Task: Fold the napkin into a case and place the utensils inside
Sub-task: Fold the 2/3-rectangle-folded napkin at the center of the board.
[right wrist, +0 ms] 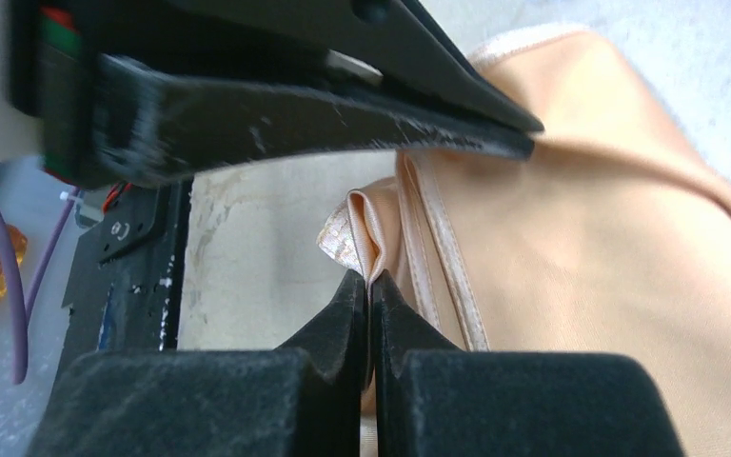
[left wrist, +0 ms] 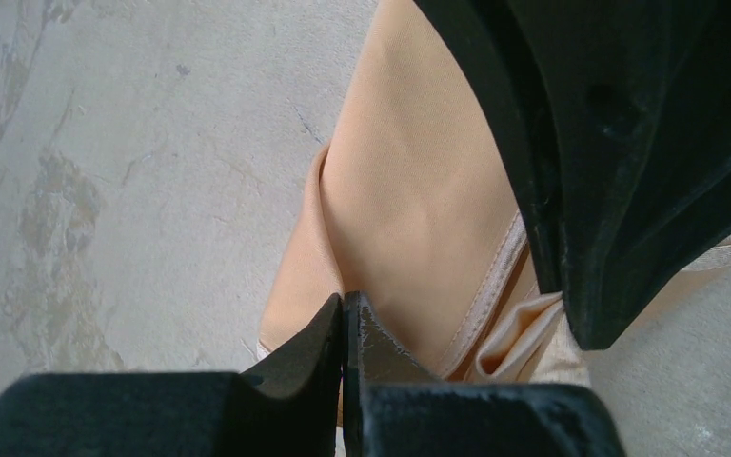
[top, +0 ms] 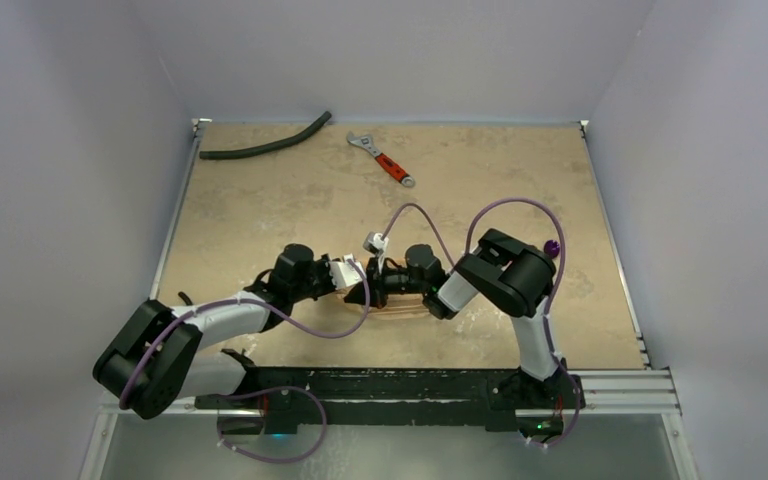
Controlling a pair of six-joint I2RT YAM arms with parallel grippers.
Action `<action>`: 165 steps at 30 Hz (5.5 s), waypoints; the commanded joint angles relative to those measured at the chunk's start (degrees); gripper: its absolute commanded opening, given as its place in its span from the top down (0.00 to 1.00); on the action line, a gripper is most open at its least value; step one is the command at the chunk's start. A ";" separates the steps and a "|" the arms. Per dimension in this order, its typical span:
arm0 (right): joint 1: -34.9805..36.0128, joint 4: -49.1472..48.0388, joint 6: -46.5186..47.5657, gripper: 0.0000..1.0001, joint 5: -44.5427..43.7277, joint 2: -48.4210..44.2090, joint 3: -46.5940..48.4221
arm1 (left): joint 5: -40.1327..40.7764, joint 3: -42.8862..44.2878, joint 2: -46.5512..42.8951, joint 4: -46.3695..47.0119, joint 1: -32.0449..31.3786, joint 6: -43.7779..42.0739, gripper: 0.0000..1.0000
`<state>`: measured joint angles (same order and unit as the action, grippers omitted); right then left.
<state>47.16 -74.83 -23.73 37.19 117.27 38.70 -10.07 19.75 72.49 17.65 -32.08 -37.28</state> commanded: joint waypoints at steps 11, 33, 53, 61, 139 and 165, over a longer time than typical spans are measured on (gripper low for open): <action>-5.60 5.96 -9.13 1.00 7.09 0.06 3.22 | -2.77 -0.33 -1.83 1.23 -0.36 -0.86 1.00; -5.84 20.09 -8.13 1.00 4.63 -3.48 8.07 | -3.87 -1.05 -2.18 0.58 -0.42 -1.64 1.00; -5.85 36.41 -6.11 1.00 -0.94 0.32 15.28 | -4.59 -0.41 -5.71 -0.95 -0.43 -1.65 1.00; -5.85 38.29 -5.93 1.00 -3.14 -0.30 15.11 | -5.82 -0.14 -5.80 -0.77 -0.44 -1.31 1.00; -8.17 42.30 23.06 0.02 -42.27 -38.88 3.59 | -3.91 -3.05 -4.33 -12.97 -0.92 -23.69 1.00; -6.17 74.11 62.90 0.02 -17.90 -40.29 3.75 | -3.34 -4.88 -6.89 -12.51 -0.96 -25.22 1.00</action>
<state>39.00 -6.74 35.46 12.29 74.37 40.53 -12.62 16.21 66.15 6.87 -32.77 -61.34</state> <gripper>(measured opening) 0.980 0.004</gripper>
